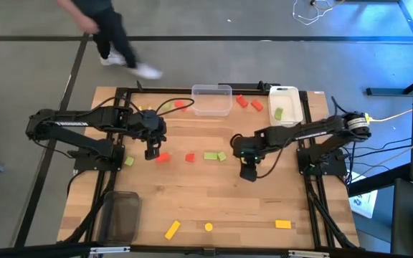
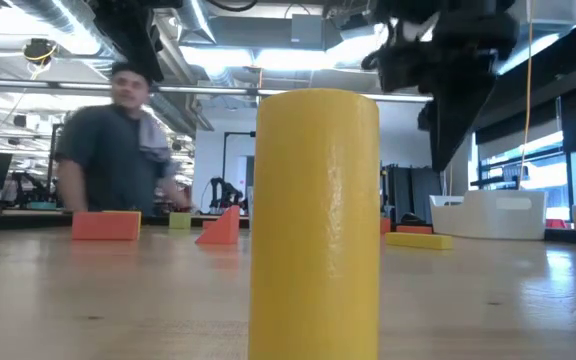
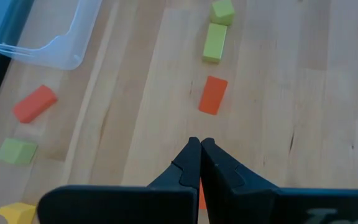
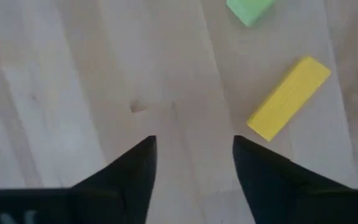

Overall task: Sort & place blocks by color
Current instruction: Put the yellow cylindrical block into the transparent bin

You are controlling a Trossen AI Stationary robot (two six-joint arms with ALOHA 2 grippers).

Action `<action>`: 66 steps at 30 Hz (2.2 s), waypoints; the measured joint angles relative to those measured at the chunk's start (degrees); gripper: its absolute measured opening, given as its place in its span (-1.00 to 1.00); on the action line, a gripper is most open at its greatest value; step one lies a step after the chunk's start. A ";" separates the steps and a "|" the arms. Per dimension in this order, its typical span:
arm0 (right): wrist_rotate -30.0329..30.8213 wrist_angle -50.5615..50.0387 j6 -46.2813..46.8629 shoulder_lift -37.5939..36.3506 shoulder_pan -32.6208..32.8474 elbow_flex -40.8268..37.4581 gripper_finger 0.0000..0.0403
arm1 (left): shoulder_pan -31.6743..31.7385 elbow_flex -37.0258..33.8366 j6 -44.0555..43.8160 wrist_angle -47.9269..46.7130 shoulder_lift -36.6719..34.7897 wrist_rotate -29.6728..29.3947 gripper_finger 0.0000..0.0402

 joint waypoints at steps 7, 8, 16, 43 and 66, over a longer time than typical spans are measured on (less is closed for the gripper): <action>5.92 0.02 9.69 5.63 -4.37 0.00 0.22 | 0.00 0.00 0.00 -0.01 0.00 -0.01 -1.00; 5.89 -0.01 11.14 6.42 -5.21 0.00 0.21 | 0.00 0.00 0.00 -0.01 0.00 0.03 -1.00; 5.49 0.06 8.76 11.16 -9.90 -0.01 0.18 | -0.02 -0.02 -0.02 0.00 0.00 0.63 -1.00; 5.36 2.97 6.60 17.53 -10.19 0.15 -0.04 | 0.00 -0.02 -0.01 -0.01 0.00 0.65 -1.00; 13.37 -9.28 -3.11 16.16 -14.09 20.63 -0.75 | 0.00 -0.02 0.00 0.05 -0.02 0.63 -1.00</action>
